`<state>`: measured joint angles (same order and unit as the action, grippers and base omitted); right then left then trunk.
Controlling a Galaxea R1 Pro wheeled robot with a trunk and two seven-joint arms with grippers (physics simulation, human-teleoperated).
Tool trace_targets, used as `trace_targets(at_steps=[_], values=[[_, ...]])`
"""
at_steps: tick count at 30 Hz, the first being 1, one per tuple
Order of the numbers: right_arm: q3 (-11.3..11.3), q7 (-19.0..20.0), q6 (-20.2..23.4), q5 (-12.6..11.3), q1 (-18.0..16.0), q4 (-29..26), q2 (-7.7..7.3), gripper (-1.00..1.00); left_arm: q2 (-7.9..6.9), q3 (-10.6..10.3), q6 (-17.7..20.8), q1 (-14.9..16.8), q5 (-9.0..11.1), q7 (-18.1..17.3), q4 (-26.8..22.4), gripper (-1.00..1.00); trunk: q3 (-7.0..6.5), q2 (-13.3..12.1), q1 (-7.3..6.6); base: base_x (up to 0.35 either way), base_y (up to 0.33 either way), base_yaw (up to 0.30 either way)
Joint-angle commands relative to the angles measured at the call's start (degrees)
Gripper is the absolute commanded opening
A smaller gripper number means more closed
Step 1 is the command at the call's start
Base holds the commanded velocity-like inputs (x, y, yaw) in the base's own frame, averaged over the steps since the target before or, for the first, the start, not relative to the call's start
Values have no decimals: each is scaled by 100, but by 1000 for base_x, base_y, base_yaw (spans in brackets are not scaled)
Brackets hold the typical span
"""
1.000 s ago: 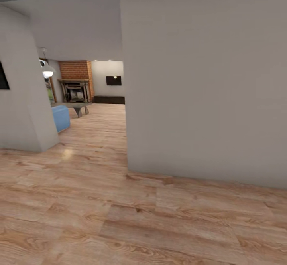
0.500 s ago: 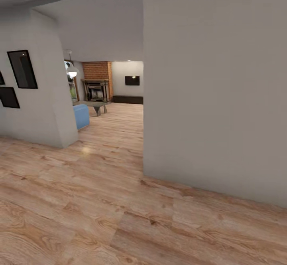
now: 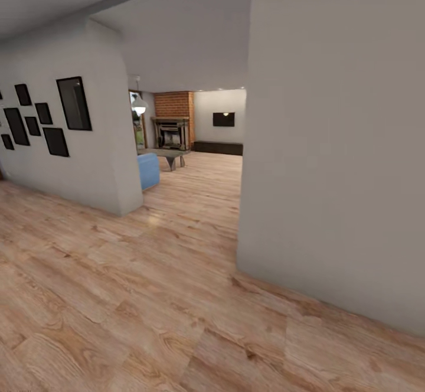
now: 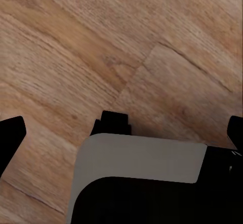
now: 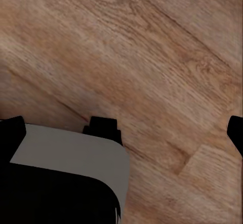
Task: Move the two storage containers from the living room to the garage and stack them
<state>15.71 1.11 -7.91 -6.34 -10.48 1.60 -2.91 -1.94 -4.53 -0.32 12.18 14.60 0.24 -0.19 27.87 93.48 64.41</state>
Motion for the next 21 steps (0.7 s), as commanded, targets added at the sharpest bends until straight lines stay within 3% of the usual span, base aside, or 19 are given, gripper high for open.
trace_targets(at_steps=[1, 21], values=[[47, 12, -36, -60, -7, 16, 1, 100, 0, -48, -3, 4, 52, 2, 1, 100, 6, 3, 3, 326, 0, 290], [55, 30, -36, -52, -7, 17, 1, 100, 0, -48, -3, 4, 49, 2, 1, 100, 6, 3, 3, 327, 0, 290]])
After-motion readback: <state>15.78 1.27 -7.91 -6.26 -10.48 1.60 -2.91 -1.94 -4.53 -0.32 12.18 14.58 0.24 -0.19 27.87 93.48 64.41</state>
